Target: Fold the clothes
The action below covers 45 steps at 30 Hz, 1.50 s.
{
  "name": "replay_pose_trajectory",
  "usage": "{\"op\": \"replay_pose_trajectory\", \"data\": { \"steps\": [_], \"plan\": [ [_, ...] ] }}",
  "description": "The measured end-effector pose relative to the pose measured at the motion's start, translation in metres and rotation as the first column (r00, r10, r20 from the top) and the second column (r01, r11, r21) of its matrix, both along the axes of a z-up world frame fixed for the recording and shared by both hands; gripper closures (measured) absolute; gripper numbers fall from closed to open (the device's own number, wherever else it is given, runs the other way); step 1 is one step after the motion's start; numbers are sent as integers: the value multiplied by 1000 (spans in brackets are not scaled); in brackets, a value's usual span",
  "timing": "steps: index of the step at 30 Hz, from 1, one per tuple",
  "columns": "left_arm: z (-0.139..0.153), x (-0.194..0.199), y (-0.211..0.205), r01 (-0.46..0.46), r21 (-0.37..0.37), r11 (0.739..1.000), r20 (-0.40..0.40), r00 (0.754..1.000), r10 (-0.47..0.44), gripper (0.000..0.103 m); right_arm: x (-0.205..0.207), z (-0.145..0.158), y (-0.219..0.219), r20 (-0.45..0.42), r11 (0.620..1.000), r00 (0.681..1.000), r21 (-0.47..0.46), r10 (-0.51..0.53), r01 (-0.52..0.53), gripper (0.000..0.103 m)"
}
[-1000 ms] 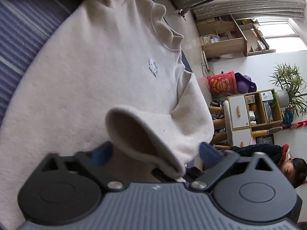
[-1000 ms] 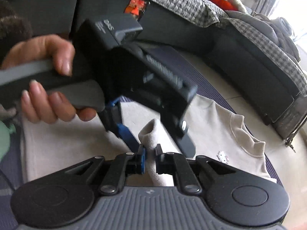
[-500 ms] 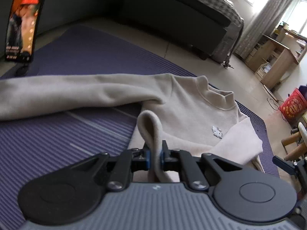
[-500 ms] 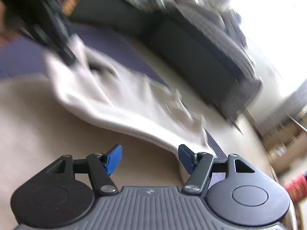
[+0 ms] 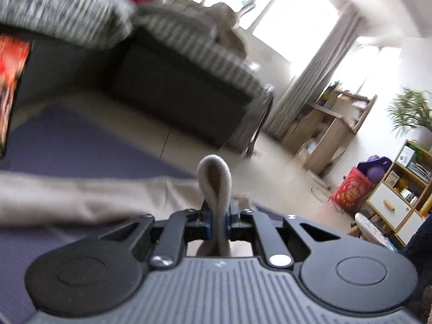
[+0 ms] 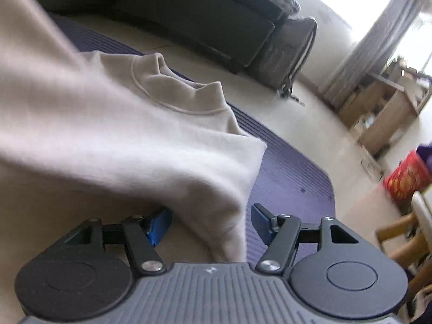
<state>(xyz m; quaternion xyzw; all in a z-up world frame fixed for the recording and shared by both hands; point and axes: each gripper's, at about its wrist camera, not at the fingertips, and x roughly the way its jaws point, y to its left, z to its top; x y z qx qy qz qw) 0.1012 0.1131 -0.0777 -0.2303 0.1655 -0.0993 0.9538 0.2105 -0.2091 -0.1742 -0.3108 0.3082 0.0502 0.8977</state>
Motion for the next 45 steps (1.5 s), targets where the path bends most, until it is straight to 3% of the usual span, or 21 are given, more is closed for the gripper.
{"op": "replay_pose_trajectory", "data": {
  "steps": [2,6,9,11,14,17,21,24,26,28,29,31,37,41,43,45],
  "plan": [
    [-5,3,-1,-10,15,1000,-40,999,10,95,-1,2,-12,4,999,999,-3,-45,45,37],
    [-29,19,3,-15,4,1000,-189,982,16,95,4,9,-66,-65,960,971,145,-231,238,37],
    [-65,37,-2,-5,77,997,-327,944,30,95,3,10,-96,-134,905,949,286,-287,314,34],
    [-86,42,-6,-8,117,993,-418,907,56,95,6,11,-98,-146,899,945,297,-292,323,34],
    [-107,46,-4,-31,129,991,-518,850,94,95,2,10,-79,-112,941,967,228,-231,251,34],
    [-108,47,-3,-31,125,992,-513,854,91,95,-3,2,-59,-81,978,987,142,-140,150,34],
    [-104,46,-5,-33,112,993,-500,862,85,95,-7,-6,-38,-23,999,999,14,-34,34,34],
    [-99,43,-3,-30,102,994,-488,869,77,95,-12,-15,-22,14,986,995,-132,103,-100,34],
    [-97,41,-3,-27,97,995,-481,874,70,95,-13,-21,-17,31,953,977,-230,209,-196,38],
    [-94,41,-4,-17,92,996,-472,880,58,95,-18,-17,-15,6,921,957,-273,292,-279,59],
    [-93,40,-4,-14,85,996,-463,885,52,95,-25,-12,-15,-2,913,951,-279,309,-297,89],
    [-89,37,-4,-4,61,998,-436,900,30,94,-26,-3,-16,23,909,943,-275,332,-314,91],
    [-80,30,-15,61,28,998,-389,920,-45,94,-14,7,-41,48,963,979,-195,198,-185,93],
    [-92,34,-24,101,57,993,-454,889,-64,94,-1,8,-56,-16,989,994,-104,107,-109,93],
    [-101,36,-29,117,96,988,-490,870,-55,94,7,5,-58,-63,992,995,-89,79,-85,88],
    [-105,37,-33,130,134,982,-496,867,-47,93,10,4,-60,-80,995,996,-87,39,-46,72]
  ]
}}
